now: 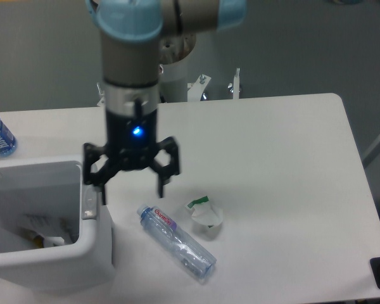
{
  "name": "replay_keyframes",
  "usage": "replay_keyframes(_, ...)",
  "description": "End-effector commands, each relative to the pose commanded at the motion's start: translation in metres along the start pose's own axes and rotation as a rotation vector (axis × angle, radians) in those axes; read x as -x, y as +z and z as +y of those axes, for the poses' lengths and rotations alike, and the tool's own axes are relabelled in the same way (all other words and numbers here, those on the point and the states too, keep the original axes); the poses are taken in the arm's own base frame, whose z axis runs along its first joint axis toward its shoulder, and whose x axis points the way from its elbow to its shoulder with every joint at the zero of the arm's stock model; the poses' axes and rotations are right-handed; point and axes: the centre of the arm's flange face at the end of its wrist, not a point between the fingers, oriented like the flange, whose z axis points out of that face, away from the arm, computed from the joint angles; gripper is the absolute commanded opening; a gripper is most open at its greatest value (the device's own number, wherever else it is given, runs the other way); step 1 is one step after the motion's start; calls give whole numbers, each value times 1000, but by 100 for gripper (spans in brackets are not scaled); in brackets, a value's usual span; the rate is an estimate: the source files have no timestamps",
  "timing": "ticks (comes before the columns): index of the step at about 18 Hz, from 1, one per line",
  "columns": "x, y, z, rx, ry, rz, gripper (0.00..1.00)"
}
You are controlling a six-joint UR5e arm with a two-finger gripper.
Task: Open the trash can
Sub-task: 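Push the lid edge with the gripper to swing the lid open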
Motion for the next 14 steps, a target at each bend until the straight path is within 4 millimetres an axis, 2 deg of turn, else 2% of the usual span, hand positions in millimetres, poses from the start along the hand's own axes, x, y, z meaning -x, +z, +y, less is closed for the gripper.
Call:
replay_keyframes(1, 11, 0, -1, 0, 26, -11, 100)
replay_keyframes(5, 75, -6, -1, 10, 38, -78, 100)
replay_keyframes(6, 84, -6, 3, 25, 83, -100, 100)
replay_keyframes(10, 122, 18, 37, 241, 315, -318, 100)
replay_keyframes(14, 150, 29, 49, 317, 352, -376, 100)
